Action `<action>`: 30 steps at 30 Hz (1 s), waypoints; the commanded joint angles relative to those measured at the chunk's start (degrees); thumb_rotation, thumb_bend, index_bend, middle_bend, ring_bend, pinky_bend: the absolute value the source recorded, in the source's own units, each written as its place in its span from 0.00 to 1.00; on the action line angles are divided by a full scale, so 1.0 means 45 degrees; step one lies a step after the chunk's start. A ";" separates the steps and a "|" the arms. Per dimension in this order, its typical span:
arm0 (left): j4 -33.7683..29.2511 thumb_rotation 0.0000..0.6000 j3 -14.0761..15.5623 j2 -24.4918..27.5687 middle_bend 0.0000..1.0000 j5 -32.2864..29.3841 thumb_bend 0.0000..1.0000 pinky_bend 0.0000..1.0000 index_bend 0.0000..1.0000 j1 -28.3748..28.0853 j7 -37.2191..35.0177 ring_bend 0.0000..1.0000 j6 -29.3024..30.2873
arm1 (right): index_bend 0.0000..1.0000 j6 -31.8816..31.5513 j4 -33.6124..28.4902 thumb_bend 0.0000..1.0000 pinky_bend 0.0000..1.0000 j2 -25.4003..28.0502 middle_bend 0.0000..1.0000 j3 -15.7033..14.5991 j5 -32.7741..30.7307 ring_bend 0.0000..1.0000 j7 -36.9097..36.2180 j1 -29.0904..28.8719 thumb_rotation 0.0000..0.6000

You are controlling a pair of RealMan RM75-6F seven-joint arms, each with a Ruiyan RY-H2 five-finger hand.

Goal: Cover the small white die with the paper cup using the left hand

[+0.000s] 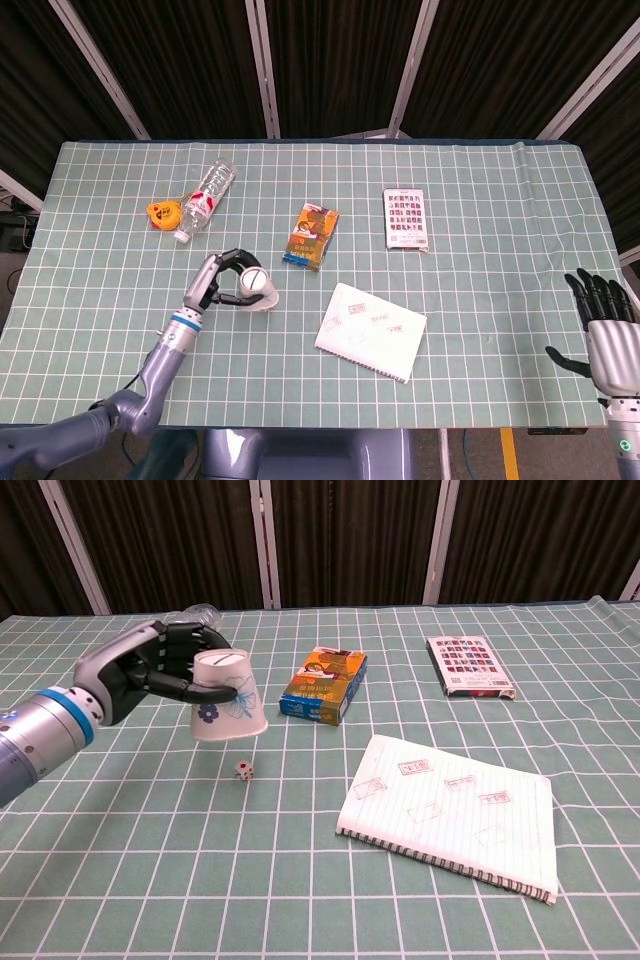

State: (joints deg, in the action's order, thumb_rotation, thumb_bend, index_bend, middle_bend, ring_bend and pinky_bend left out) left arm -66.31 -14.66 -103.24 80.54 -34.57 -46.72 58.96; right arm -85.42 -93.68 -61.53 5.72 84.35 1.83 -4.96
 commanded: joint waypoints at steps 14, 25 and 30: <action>0.1870 1.00 0.0351 -0.1188 0.39 -0.0148 0.00 0.45 0.51 -0.0600 0.0215 0.37 -0.0288 | 0.00 -0.0027 -0.0007 0.00 0.00 0.0136 0.00 -0.0011 0.0007 0.00 -0.0335 0.0058 1.00; 0.2359 1.00 0.0664 -0.1461 0.31 -0.0207 0.00 0.42 0.43 -0.0732 0.0194 0.29 -0.0713 | 0.00 0.0023 0.0045 0.00 0.00 0.0190 0.00 0.0019 -0.0027 0.00 -0.0481 0.0033 1.00; 0.2191 1.00 0.1087 -0.1247 0.04 0.0282 0.00 0.04 0.06 -0.0607 0.0056 0.01 -0.0365 | 0.00 -0.0047 0.0056 0.00 0.00 0.0170 0.00 0.0019 0.0028 0.00 -0.0463 0.0045 1.00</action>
State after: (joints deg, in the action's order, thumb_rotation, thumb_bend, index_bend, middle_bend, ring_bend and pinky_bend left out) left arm -56.09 -10.31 -109.26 81.23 -37.65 -46.25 56.37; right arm -85.57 -93.41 -60.75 5.80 84.42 -0.29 -4.79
